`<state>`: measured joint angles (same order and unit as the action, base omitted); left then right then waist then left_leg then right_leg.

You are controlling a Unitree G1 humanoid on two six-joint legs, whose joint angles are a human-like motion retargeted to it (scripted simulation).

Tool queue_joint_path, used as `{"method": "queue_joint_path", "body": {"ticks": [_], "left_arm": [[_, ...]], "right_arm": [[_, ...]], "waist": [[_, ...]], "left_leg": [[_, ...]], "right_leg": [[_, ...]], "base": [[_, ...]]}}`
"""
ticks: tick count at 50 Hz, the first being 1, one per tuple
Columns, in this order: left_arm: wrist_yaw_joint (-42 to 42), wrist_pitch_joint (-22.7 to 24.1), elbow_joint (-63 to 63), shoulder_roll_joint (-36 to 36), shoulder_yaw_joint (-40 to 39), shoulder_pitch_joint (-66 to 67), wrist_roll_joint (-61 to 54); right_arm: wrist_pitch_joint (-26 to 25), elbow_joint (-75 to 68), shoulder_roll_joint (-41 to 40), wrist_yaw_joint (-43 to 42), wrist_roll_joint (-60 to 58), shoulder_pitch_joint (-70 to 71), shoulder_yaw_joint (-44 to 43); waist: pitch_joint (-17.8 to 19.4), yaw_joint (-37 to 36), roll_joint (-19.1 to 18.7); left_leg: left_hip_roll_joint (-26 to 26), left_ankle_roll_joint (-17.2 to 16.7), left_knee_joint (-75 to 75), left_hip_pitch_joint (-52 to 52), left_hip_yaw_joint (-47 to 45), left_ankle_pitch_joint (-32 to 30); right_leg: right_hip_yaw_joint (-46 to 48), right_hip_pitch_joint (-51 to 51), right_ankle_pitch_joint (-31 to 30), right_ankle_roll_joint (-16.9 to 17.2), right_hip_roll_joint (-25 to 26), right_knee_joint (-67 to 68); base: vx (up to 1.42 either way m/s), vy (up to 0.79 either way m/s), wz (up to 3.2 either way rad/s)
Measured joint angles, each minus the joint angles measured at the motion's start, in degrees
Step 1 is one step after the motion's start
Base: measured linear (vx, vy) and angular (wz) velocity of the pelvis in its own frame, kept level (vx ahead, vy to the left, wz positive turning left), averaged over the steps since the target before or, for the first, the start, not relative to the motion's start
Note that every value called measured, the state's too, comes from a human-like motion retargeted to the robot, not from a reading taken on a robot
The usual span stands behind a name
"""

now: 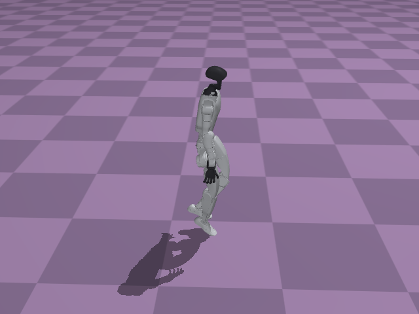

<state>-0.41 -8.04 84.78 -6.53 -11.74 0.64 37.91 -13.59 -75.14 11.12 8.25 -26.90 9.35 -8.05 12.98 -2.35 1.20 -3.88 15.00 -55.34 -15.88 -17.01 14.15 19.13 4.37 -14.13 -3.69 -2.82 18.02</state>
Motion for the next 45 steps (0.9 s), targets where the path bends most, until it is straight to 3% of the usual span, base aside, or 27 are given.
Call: {"method": "queue_joint_path", "body": {"ticks": [2,3,5,7,8,9,10,12,14,16,18,23,27,30,33,35,38,40,43,45], "left_arm": [[-2.3,0.1,0.5,0.6,-1.9,1.7,-2.2],[-3.6,0.3,1.0,0.6,-2.2,2.1,-3.5],[-4.8,2.4,1.6,0.1,-2.3,2.7,-6.2],[-1.4,6.7,1.7,-0.1,-1.4,4.0,-8.4],[1.1,8.5,1.5,-0.2,-0.9,4.8,-8.8],[3.2,9.3,1.1,-0.2,-1.1,5.2,-8.6],[5.1,9.7,0.6,-0.2,-1.7,5.4,-8.1],[6.1,9.1,-0.5,-0.5,-2.0,3.4,-7.9],[6.3,8.3,-2.0,-1.4,0.2,1.3,-8.7],[6.6,7.1,-4.2,-1.8,2.3,-1.0,-9.8],[5.7,6.1,-6.9,-1.4,3.1,-3.2,-10.4],[-3.0,0.3,-14.0,-1.1,7.3,-6.9,-6.2],[-7.8,0.5,-19.6,-3.0,11.5,-7.0,-1.5],[-7.4,4.4,-20.5,-2.6,11.5,-5.0,-2.7],[0.5,6.1,-14.9,1.7,6.8,-2.9,-8.1],[5.0,6.7,-10.2,2.9,2.1,-1.7,-11.0],[6.0,6.9,-5.2,1.7,-0.8,-0.4,-11.5],[7.9,7.3,-1.8,0.9,-1.6,0.2,-10.8],[11.3,7.4,3.1,0.4,-1.8,0.5,-11.5],[11.3,6.9,4.9,0.3,-2.9,0.4,-12.3]], "right_arm": [[2.4,3.0,0.1,-0.3,1.7,0.3,2.5],[3.7,4.0,0.4,-1.1,1.7,0.8,3.5],[4.8,5.4,0.7,-2.8,0.3,2.1,5.3],[3.9,5.7,0.0,-3.4,-2.6,2.6,5.9],[3.4,5.8,-0.6,-2.9,-4.0,2.3,6.0],[3.2,5.8,-1.2,-2.4,-5.0,1.7,6.3],[3.2,5.7,-1.8,-1.9,-5.9,0.9,6.7],[3.6,3.8,-3.0,-3.3,-4.3,-0.4,7.7],[2.9,-0.4,-3.9,-5.3,-1.2,-3.0,6.2],[0.8,-6.4,-4.2,-4.1,0.7,-5.0,3.7],[-2.4,-12.6,-3.4,1.8,0.0,-6.5,2.0],[-7.8,-22.1,0.3,14.1,-4.4,-12.0,-0.8],[-12.3,-22.3,0.3,14.7,-1.9,-18.2,-1.7],[-15.1,-22.3,-1.1,12.3,-0.4,-19.6,-4.2],[-16.6,-22.3,-1.6,9.3,2.0,-15.9,-4.4],[-14.3,-22.3,-2.0,7.2,4.1,-11.7,-2.0],[-7.6,-20.3,-2.9,4.5,5.1,-4.8,-0.1],[-4.5,-15.4,-4.1,2.9,4.7,-1.9,1.0],[-3.6,-6.1,-4.1,-2.9,1.8,0.7,4.8],[-3.6,-0.6,-3.1,-11.8,-1.7,2.3,8.7]], "waist": [[-1.7,0.5,-2.3],[-2.0,0.7,-4.6],[-1.1,-0.8,-7.4],[-1.2,-1.3,-6.9],[-2.2,-0.5,-6.2],[-2.8,0.9,-5.7],[-3.3,2.5,-5.3],[-3.1,3.0,-3.1],[-3.7,2.5,-2.4],[-4.5,2.1,-2.1],[-4.9,2.9,-1.6],[-4.0,5.9,-2.1],[-3.9,3.4,-0.4],[-5.0,0.6,0.7],[-4.3,0.8,0.7],[-4.7,3.4,1.0],[-4.8,3.8,1.1],[-4.4,2.4,0.8],[-4.8,1.7,1.5],[-4.9,1.4,1.3]], "left_leg": [[-4.2,-1.6,22.1,0.7,2.5,-13.6],[-7.0,-6.3,33.9,2.1,10.1,-21.5],[-6.4,-12.9,45.6,5.7,21.8,-26.0],[-4.1,-7.9,47.7,8.2,12.8,-28.1],[-4.3,-3.1,47.4,9.5,5.3,-23.1],[-5.7,-1.5,46.4,9.5,8.9,-21.0],[-7.6,-1.6,45.1,8.9,18.2,-20.4],[-7.4,-1.2,40.4,7.2,15.2,-17.9],[-7.0,0.0,37.7,7.4,14.5,-15.8],[-6.6,0.0,36.8,8.1,16.4,-14.6],[-6.6,0.0,37.2,9.6,18.0,-14.1],[-8.3,0.0,38.7,14.5,21.2,-14.3],[-9.6,0.0,38.9,18.9,21.0,-11.4],[-9.5,0.0,31.9,17.1,17.5,-10.4],[-6.5,0.0,20.7,12.2,10.3,-15.9],[-5.1,0.0,11.5,7.0,8.9,-14.2],[5.9,0.0,3.4,2.7,-0.5,-4.6],[9.4,0.0,3.4,0.9,-5.2,-3.4],[0.3,-0.6,14.6,-4.2,-2.1,-8.4],[-3.7,-5.4,24.1,-5.3,3.8,-11.5]], "right_leg": [[-0.4,0.4,0.1,1.6,1.3,0.1],[-0.6,0.9,1.3,2.2,2.8,1.9],[-2.8,1.0,4.7,2.2,6.2,6.4],[-5.6,1.0,5.5,4.6,7.4,11.1],[-6.1,2.4,4.4,6.9,7.1,14.7],[-6.2,4.1,2.4,9.4,7.2,18.7],[-6.2,5.9,-0.2,11.9,7.5,23.0],[-6.9,9.2,-4.7,17.2,5.6,30.2],[-6.2,10.6,-9.1,18.7,5.0,31.8],[-8.0,11.9,-7.7,18.1,7.0,29.7],[-8.2,12.0,0.5,15.7,6.5,24.5],[-2.9,7.5,19.1,1.9,1.9,3.8],[3.7,-0.3,20.6,-3.4,-0.5,-6.4],[6.5,-2.9,22.3,-2.7,-2.2,-7.9],[7.2,-5.2,22.4,-0.6,-3.7,-8.5],[10.0,-7.2,22.8,-0.4,-3.3,-10.4],[10.1,-9.1,24.5,-1.2,-0.5,-12.2],[10.0,-10.3,24.5,-0.7,0.1,-13.8],[11.0,-10.0,22.9,1.4,-2.9,-15.6],[11.4,-10.6,23.5,1.8,-2.4,-16.4]], "base": [[0.25,0.77,0.07],[0.32,0.54,-0.43],[0.4,0.18,-1.2],[0.66,0.05,-1.18],[0.69,0.03,-0.58],[0.66,0.02,-0.31],[0.64,0.03,-0.54],[0.56,-0.04,-0.63],[0.49,-0.23,0.05],[0.53,-0.23,0.57],[0.49,-0.07,0.85],[0.48,0.02,0.88],[0.48,-0.15,0.42],[0.4,-0.13,0.55],[0.23,0.11,0.63],[0.3,-0.09,0.54],[0.36,-0.32,0.03],[0.37,0.12,-0.07],[0.12,0.41,0.48],[0.14,0.17,0.36]]}}
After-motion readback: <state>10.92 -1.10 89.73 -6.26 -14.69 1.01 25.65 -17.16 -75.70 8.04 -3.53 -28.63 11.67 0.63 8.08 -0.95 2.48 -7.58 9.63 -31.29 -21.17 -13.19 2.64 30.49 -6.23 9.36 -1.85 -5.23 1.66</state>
